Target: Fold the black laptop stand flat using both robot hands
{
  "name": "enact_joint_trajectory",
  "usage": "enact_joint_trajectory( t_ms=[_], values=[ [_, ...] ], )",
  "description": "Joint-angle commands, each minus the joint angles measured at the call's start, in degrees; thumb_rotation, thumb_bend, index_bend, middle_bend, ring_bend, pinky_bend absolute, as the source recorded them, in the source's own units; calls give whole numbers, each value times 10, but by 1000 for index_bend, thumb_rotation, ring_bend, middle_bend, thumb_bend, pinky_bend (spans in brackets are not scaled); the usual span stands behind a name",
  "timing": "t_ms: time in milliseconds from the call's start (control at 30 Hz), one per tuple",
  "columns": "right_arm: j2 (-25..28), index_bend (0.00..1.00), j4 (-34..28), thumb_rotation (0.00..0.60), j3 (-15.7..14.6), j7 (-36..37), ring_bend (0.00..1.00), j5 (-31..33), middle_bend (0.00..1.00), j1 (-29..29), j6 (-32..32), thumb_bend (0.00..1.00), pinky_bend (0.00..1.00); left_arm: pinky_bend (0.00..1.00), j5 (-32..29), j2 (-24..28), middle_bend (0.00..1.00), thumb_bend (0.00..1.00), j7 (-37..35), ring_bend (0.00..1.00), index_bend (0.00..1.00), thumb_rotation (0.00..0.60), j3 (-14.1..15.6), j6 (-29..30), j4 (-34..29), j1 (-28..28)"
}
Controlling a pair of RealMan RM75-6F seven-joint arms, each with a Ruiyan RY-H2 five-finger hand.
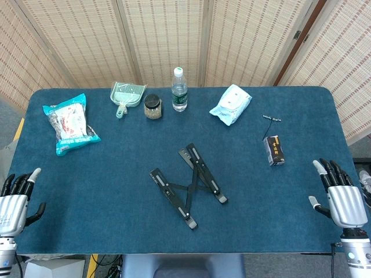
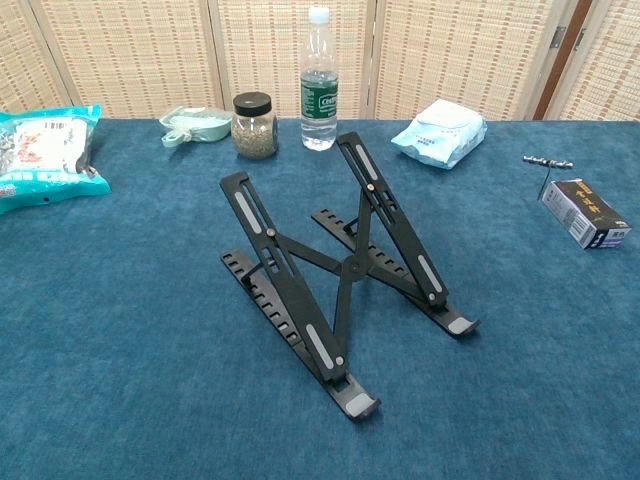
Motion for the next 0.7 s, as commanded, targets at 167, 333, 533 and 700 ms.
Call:
enact_joint_trajectory(
  t_ms=[167,333,533,700],
  values=[
    [3,15,-5,600,0,5,13,-3,99,2,-2,189,185,0,-2,0,142,333,1,122,35,600,0,-1,0,0],
    [15,14,-16,600,-1,28,13,-12,99,10,-13,189,185,0,3,-1,142,332,-4,121,35,600,-1,5,3,1],
    [46,14,-44,600,0,99,13,-20,99,41,-63,189,185,0,5,0,142,334,-5,122,34,600,0,6,3,1],
    [79,14,-67,600,4,197,13,-27,99,84,-132,189,185,0,7,3,142,333,-7,122,34,600,1,8,0,3]
  ],
)
